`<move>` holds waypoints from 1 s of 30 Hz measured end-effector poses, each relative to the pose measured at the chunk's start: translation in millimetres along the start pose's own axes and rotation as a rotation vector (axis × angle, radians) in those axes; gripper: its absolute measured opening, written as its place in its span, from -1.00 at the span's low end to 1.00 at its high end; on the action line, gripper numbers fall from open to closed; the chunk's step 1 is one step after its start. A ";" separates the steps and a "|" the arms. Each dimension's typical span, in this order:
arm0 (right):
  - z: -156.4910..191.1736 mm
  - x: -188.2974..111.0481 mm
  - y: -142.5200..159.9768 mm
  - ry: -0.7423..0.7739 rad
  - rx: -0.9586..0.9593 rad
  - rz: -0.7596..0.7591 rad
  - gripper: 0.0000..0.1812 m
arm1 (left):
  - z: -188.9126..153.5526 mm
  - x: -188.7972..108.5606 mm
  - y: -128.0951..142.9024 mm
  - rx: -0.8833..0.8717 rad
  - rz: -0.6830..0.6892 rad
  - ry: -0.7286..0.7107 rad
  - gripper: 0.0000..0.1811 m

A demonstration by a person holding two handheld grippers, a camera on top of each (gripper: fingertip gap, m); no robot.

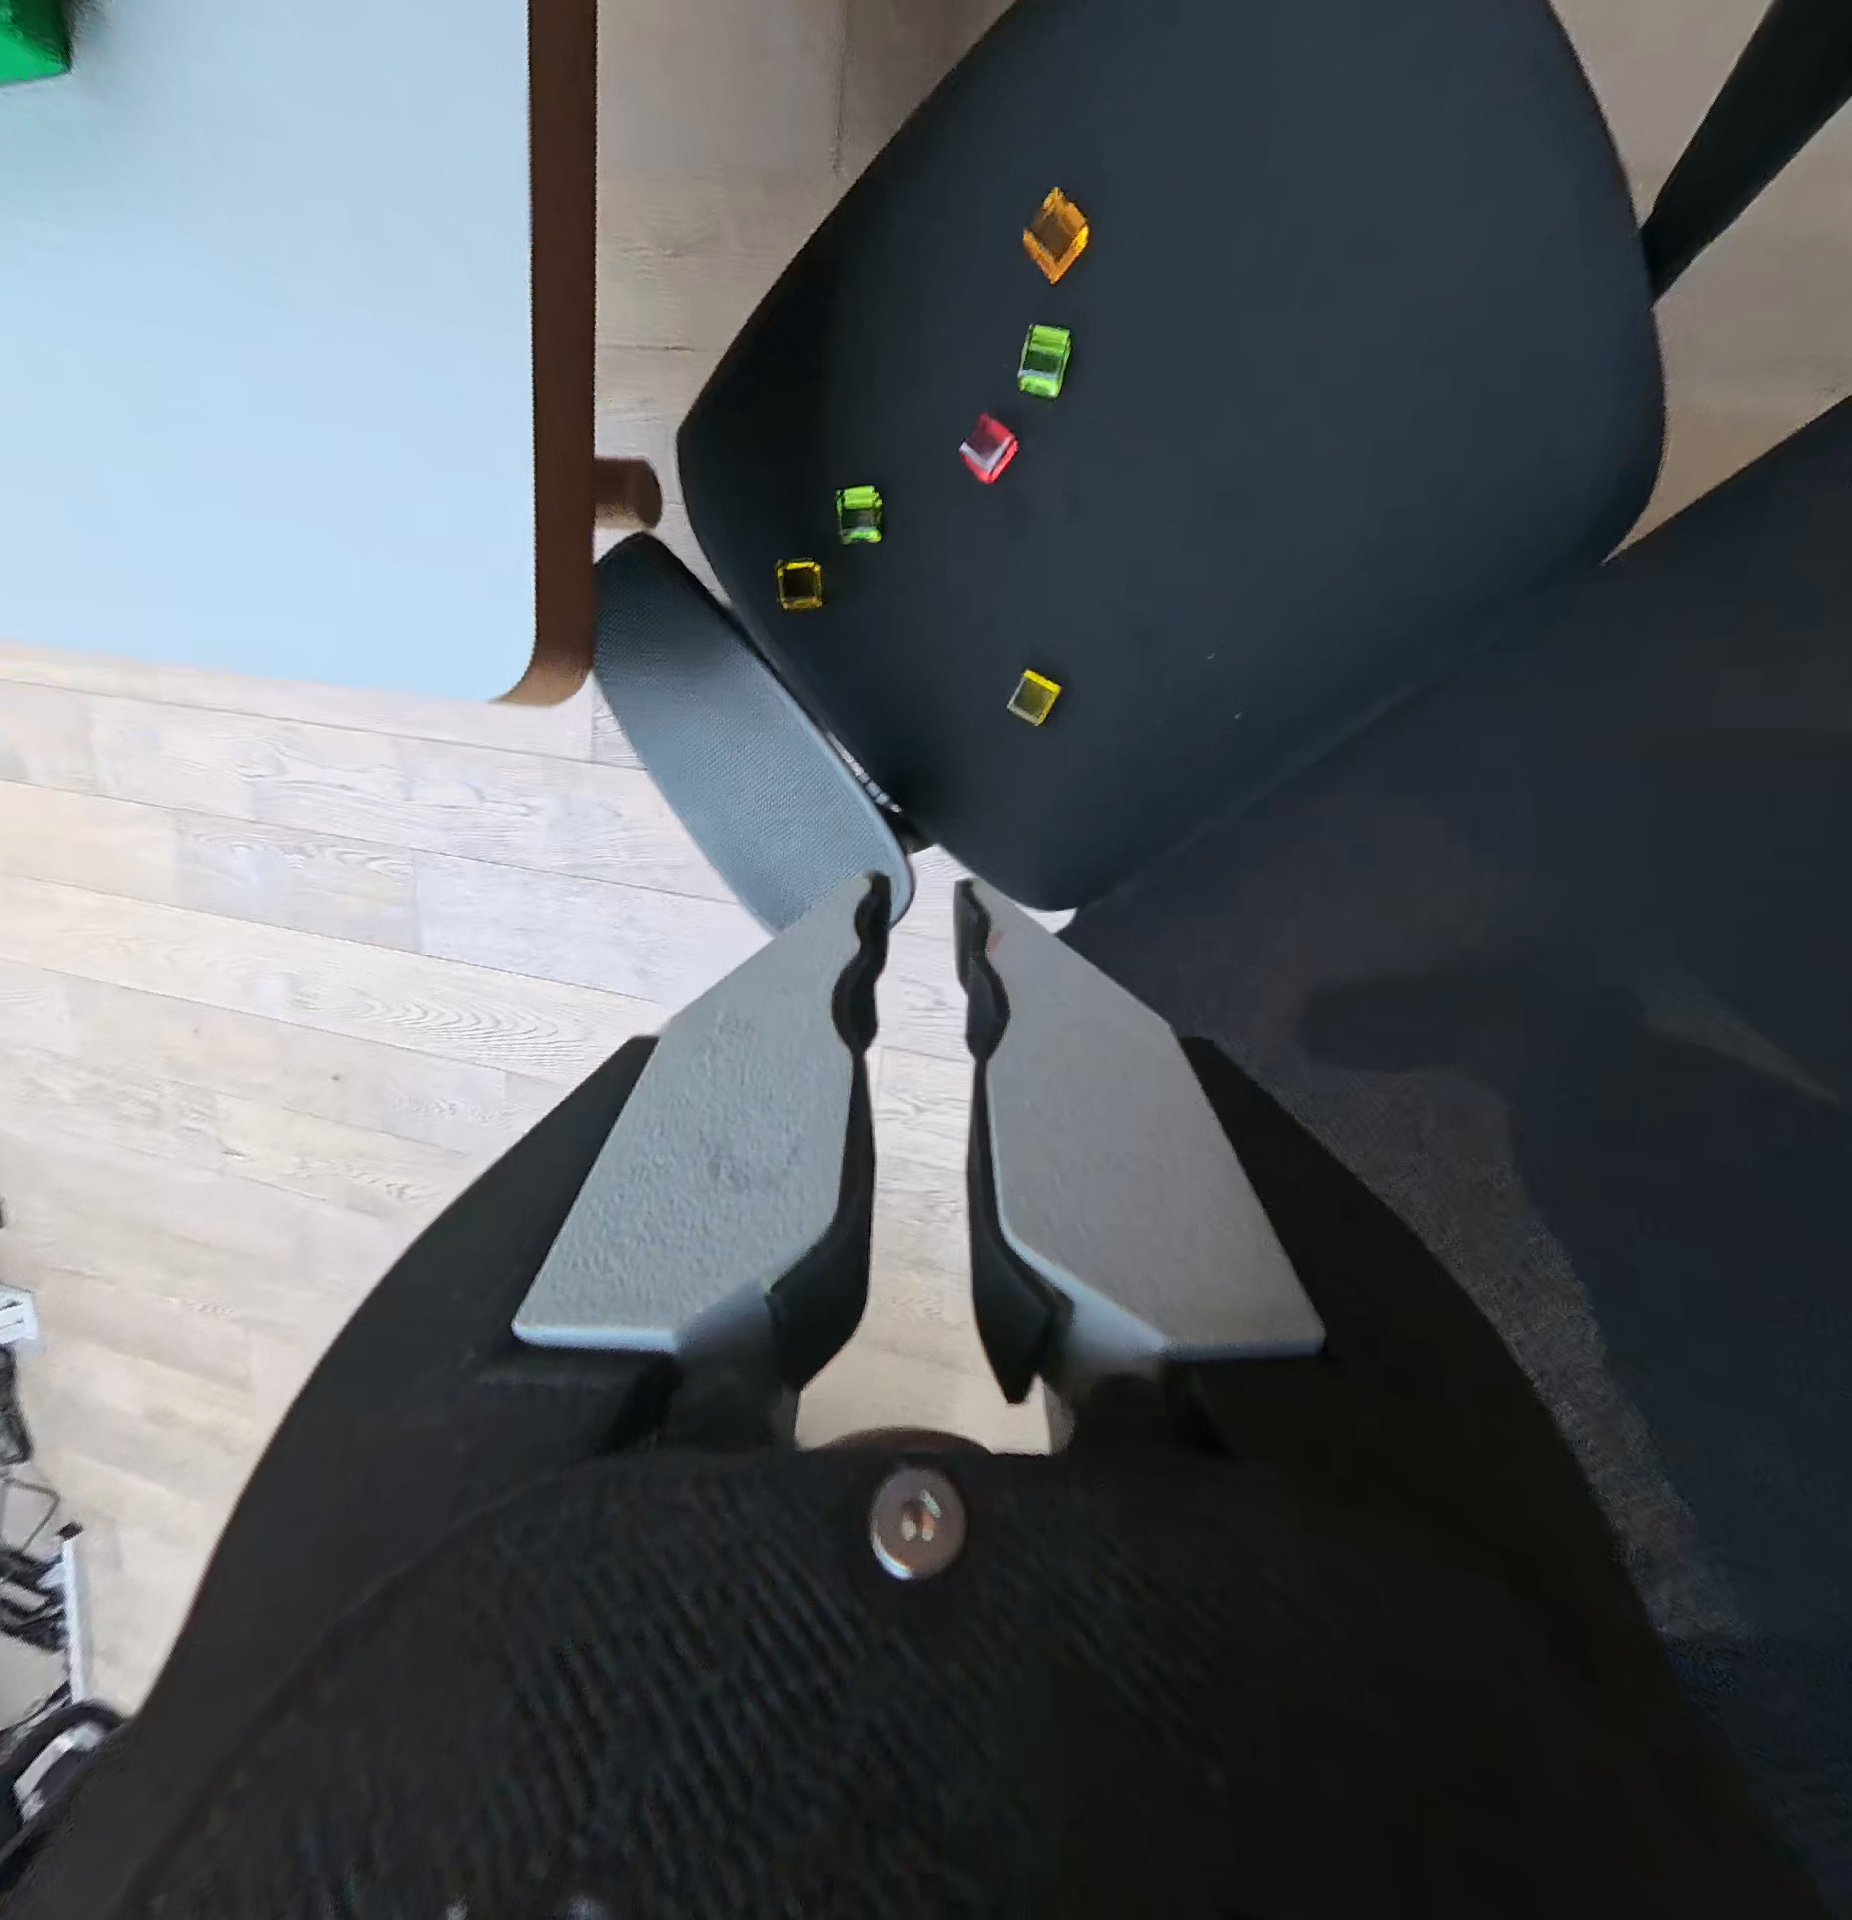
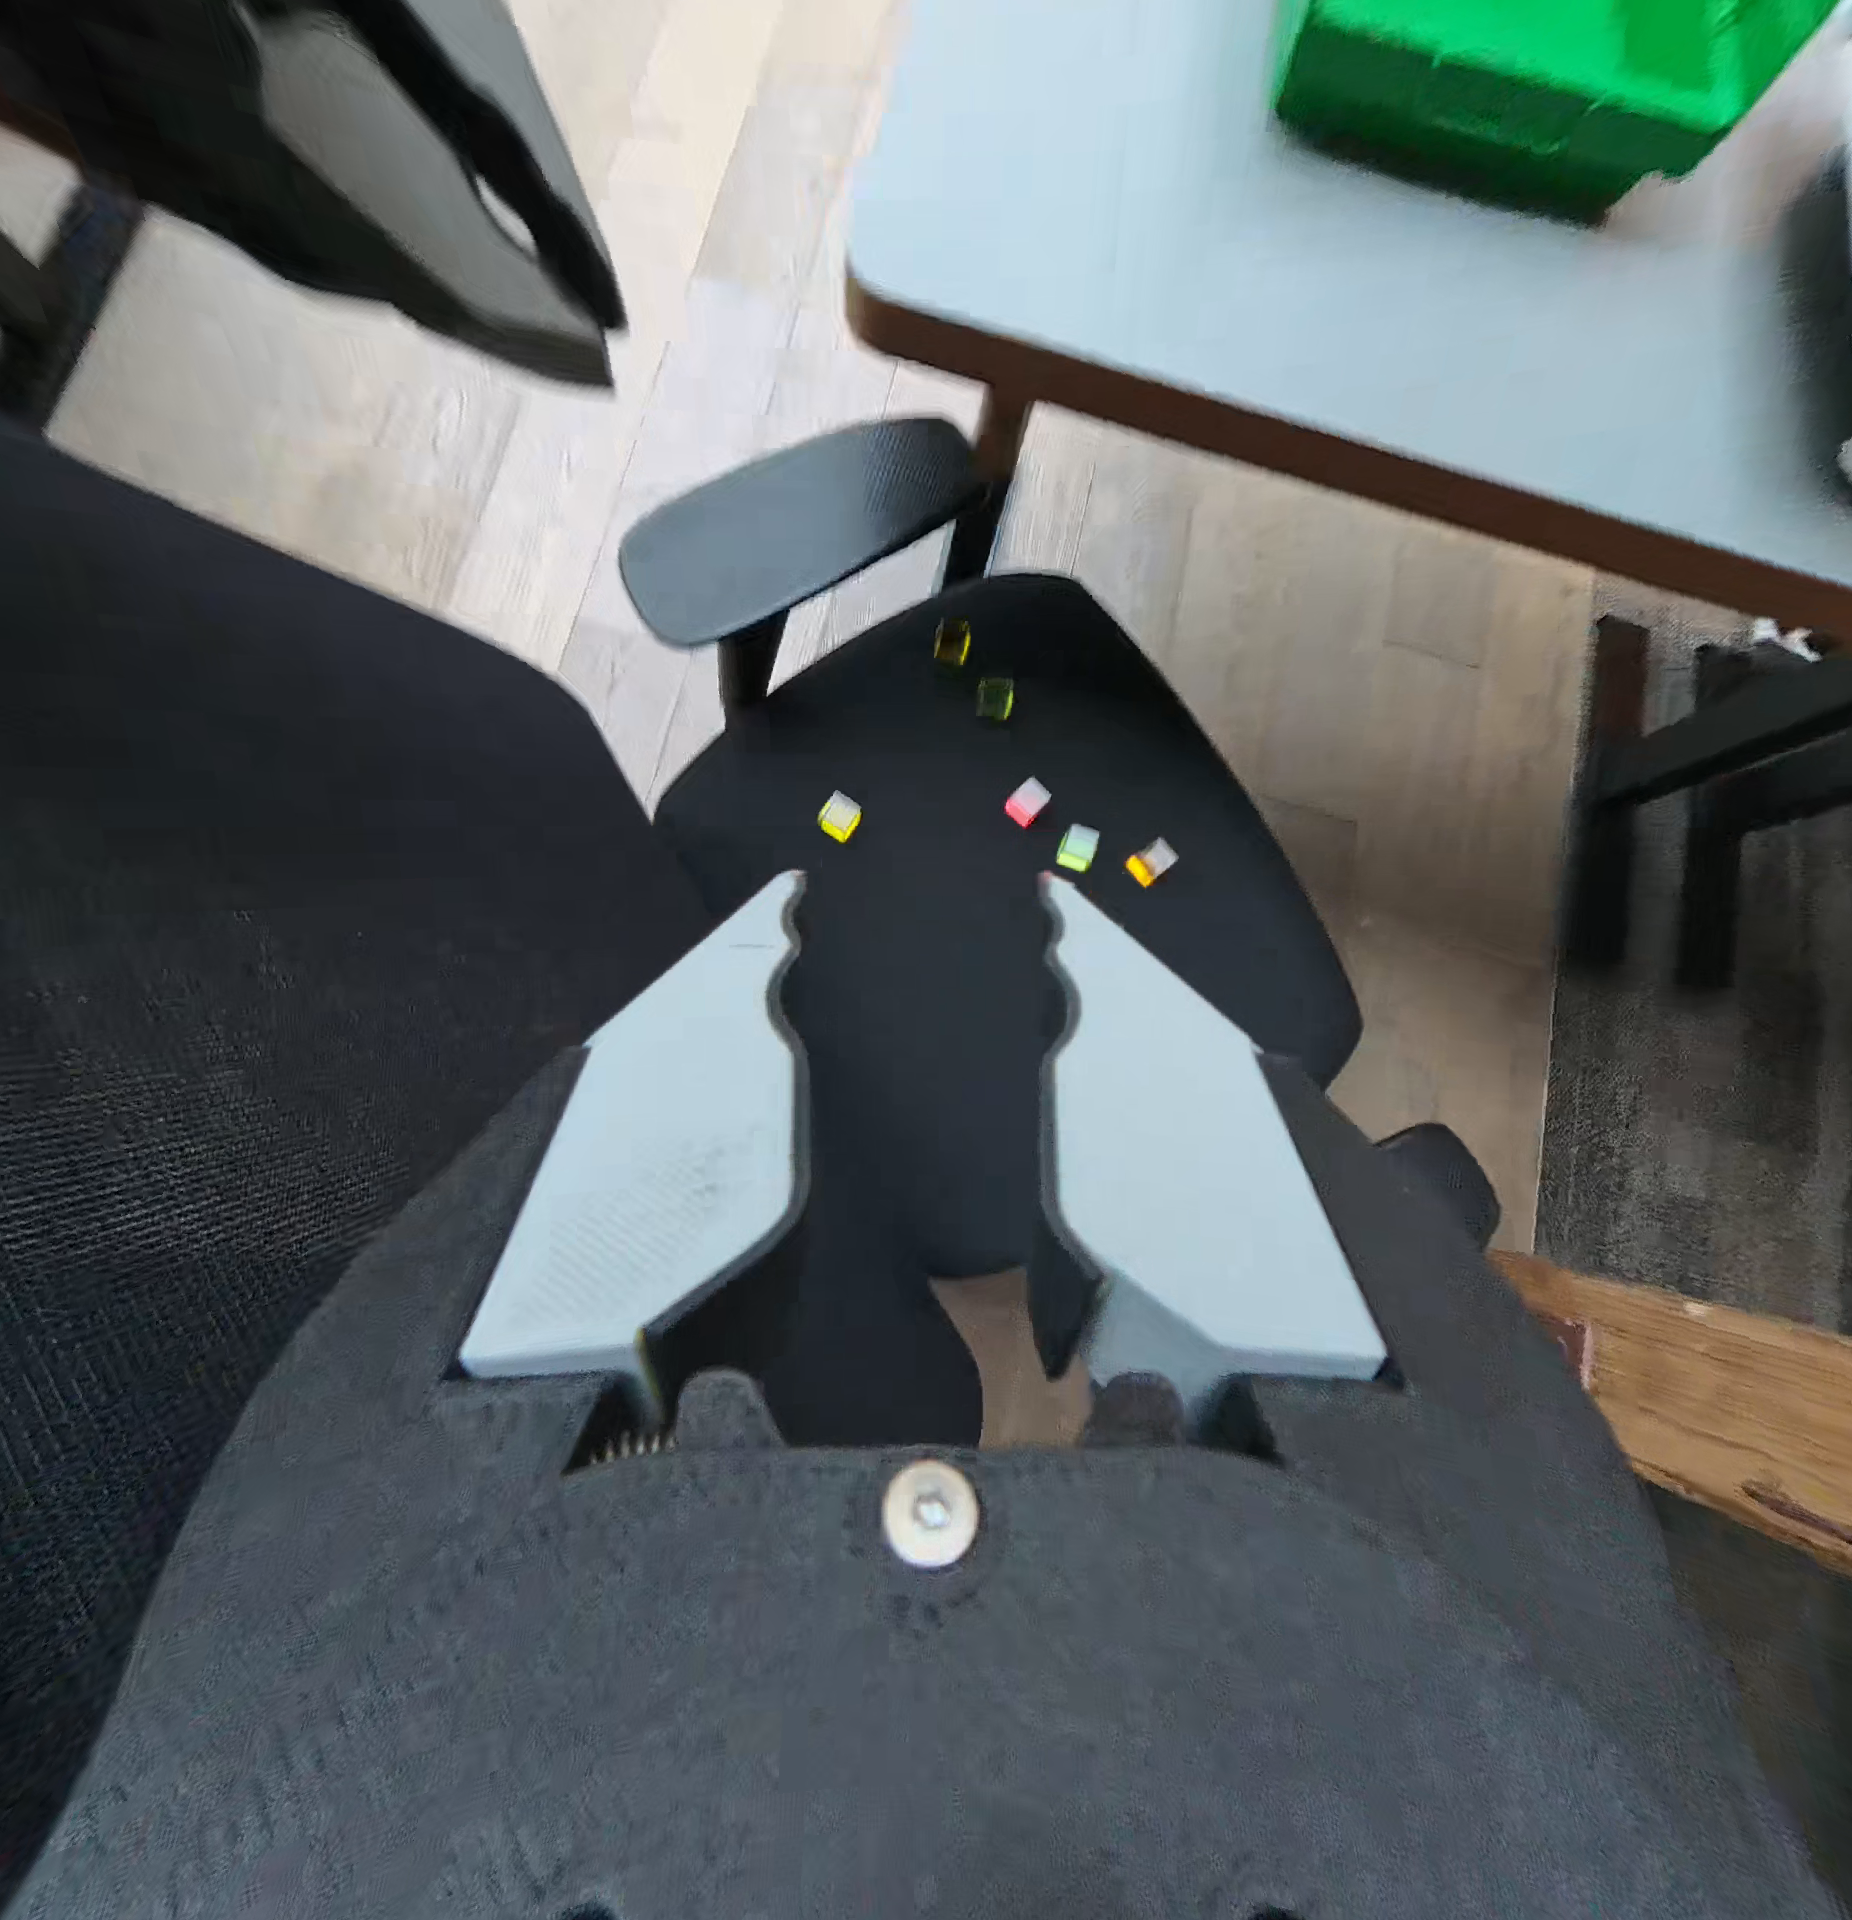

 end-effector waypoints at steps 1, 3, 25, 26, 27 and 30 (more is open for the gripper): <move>8.5 6.2 7.9 -0.011 -0.026 0.046 -0.65 | 1.8 -2.6 6.8 0.006 0.003 -0.019 -0.91; 25.6 13.3 19.6 -0.063 -0.076 0.120 -1.00 | 3.2 -3.5 20.8 -0.008 0.011 -0.033 -0.99; 54.7 11.9 33.3 -0.350 0.135 0.213 -1.00 | 2.7 9.4 19.0 -0.018 0.049 -0.038 -1.00; 61.2 11.9 37.6 -0.378 0.130 0.237 -1.00 | 3.1 10.0 19.4 -0.018 0.052 -0.038 -1.00; 65.5 12.3 42.1 -0.392 0.119 0.262 -1.00 | 3.2 10.6 19.5 -0.016 0.057 -0.037 -1.00; 71.4 12.0 40.4 -0.408 0.089 0.257 -1.00 | 1.4 12.2 20.4 -0.004 0.070 -0.030 -1.00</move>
Point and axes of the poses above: each gripper's, where its closed fingertips meet, x out along the fingers, y out of its underside, z = x × y across the jaws, the point moved 1 cm from there along -x, back along the fingers, and after that the axes turned 6 degrees about y, right-handed, at the moved point
